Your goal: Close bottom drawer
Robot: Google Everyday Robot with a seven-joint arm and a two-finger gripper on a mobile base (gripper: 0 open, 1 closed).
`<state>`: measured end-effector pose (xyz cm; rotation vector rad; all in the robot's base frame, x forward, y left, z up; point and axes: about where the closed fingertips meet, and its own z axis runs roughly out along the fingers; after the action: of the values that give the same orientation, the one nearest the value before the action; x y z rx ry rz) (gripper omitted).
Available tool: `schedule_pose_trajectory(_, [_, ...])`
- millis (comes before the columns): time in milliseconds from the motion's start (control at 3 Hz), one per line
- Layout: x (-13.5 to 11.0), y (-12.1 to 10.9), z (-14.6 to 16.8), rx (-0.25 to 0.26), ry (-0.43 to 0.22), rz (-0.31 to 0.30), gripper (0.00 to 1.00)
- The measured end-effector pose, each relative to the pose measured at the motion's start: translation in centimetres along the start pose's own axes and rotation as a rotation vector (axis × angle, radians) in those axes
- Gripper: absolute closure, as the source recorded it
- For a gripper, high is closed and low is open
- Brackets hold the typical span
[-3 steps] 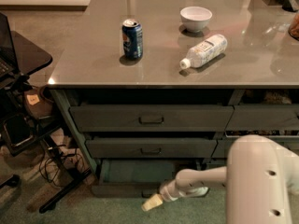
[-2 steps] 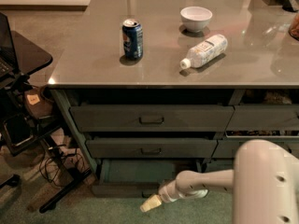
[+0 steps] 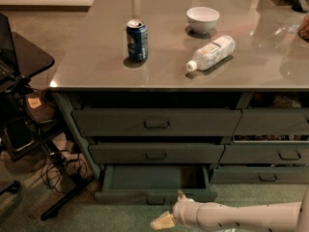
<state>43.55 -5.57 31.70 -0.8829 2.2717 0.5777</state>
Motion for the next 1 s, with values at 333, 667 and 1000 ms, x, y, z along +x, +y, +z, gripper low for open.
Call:
schedule_pose_trajectory(333, [0.0, 0.0, 0.0, 0.000, 0.000, 0.000, 0.00])
schedule_pose_trajectory(667, [2.1, -1.2, 2.3, -0.015, 0.002, 0.065, 0.00])
schedule_pose_trajectory(1000, [6.9, -3.0, 6.6, -0.054, 0.016, 0.192, 0.00])
